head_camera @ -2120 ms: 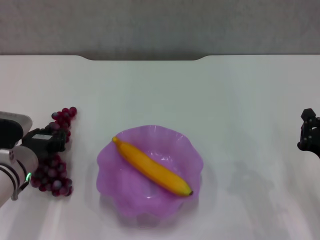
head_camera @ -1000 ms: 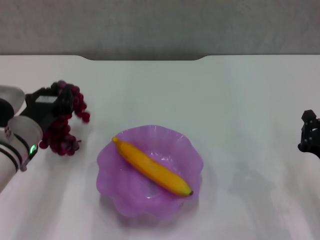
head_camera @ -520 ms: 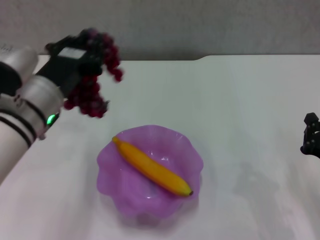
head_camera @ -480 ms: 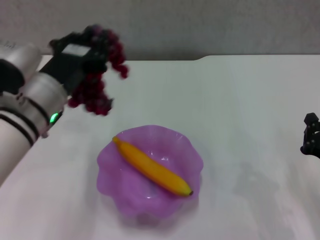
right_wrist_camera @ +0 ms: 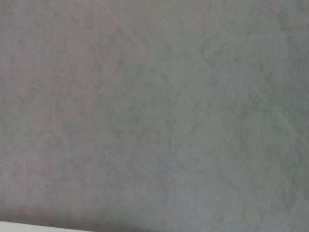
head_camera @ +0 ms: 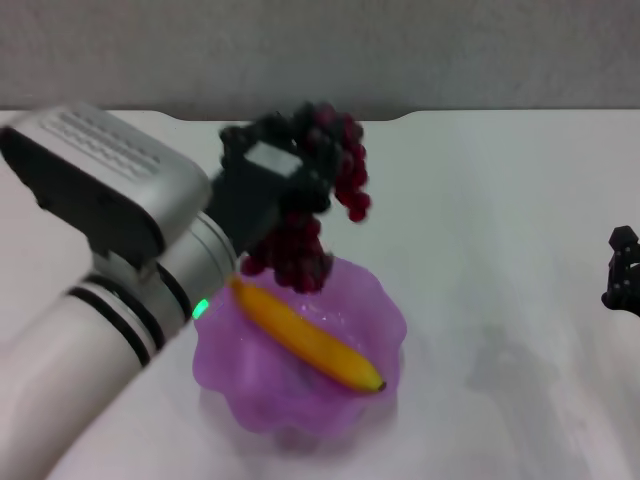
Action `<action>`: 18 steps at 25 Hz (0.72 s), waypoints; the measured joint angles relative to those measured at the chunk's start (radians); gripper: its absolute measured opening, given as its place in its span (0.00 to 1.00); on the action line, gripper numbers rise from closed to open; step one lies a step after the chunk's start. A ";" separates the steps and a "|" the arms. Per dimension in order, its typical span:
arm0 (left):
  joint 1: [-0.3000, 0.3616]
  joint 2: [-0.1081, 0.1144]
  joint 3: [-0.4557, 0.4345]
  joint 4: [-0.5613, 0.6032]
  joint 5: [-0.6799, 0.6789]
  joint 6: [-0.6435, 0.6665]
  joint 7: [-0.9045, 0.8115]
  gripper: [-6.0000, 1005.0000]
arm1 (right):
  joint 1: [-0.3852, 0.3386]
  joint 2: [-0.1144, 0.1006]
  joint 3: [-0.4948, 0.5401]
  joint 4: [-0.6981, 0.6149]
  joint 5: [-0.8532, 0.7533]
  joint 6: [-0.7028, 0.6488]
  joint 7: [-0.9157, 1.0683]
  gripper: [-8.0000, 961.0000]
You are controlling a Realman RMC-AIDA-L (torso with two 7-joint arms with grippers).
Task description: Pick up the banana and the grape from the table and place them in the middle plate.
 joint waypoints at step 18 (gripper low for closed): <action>-0.095 -0.013 0.129 0.308 -0.009 0.088 0.016 0.26 | 0.004 0.001 -0.010 -0.013 0.000 -0.003 0.001 0.01</action>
